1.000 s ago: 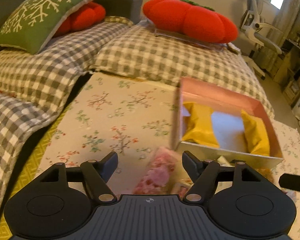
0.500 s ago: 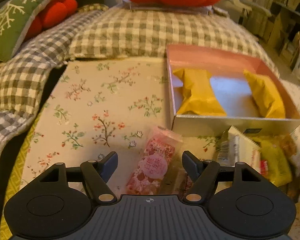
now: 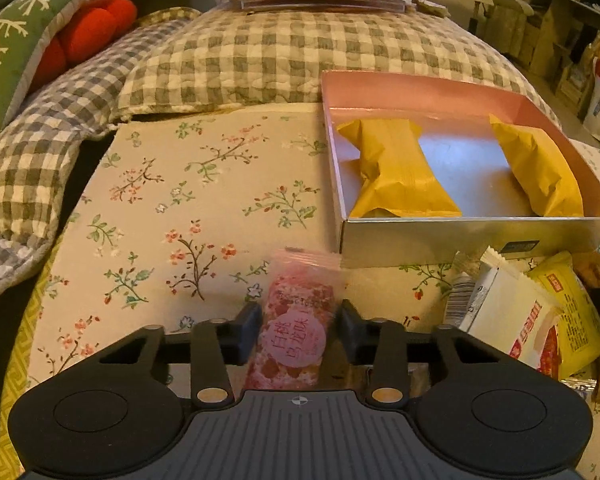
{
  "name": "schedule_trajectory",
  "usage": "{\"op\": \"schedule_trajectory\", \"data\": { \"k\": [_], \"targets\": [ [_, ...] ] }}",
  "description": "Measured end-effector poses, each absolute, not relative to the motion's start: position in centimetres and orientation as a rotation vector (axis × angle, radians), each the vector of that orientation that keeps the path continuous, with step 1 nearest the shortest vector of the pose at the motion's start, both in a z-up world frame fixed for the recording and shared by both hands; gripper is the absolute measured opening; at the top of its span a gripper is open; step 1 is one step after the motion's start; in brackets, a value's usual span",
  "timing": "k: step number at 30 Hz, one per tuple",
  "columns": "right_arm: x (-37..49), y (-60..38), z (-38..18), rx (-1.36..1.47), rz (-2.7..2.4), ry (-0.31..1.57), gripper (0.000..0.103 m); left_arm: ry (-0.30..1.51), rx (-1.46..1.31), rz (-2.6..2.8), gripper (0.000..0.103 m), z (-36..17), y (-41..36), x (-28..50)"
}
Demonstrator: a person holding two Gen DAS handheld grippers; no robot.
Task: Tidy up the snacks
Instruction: 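Grasp pink candy bag with left gripper while right gripper grasps cookie pack, then place pink candy bag and cookie pack into the box, open both grippers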
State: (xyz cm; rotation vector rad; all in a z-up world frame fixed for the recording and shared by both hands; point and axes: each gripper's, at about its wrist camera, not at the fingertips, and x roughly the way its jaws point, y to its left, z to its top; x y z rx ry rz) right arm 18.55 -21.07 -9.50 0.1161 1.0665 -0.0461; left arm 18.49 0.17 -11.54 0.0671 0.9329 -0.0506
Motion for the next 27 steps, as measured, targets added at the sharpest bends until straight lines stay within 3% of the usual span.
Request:
{"op": "schedule_trajectory", "data": {
  "k": [3,27],
  "targets": [
    [18.3,-20.7,-9.4,0.126,-0.029,1.065,0.036,0.934,0.051,-0.042,0.031,-11.4,0.5,18.5],
    [19.1,-23.3,-4.5,0.277,-0.036,0.865,0.036,0.794,-0.136,-0.135,0.029,-5.8,-0.9,19.5]
  ]
}}
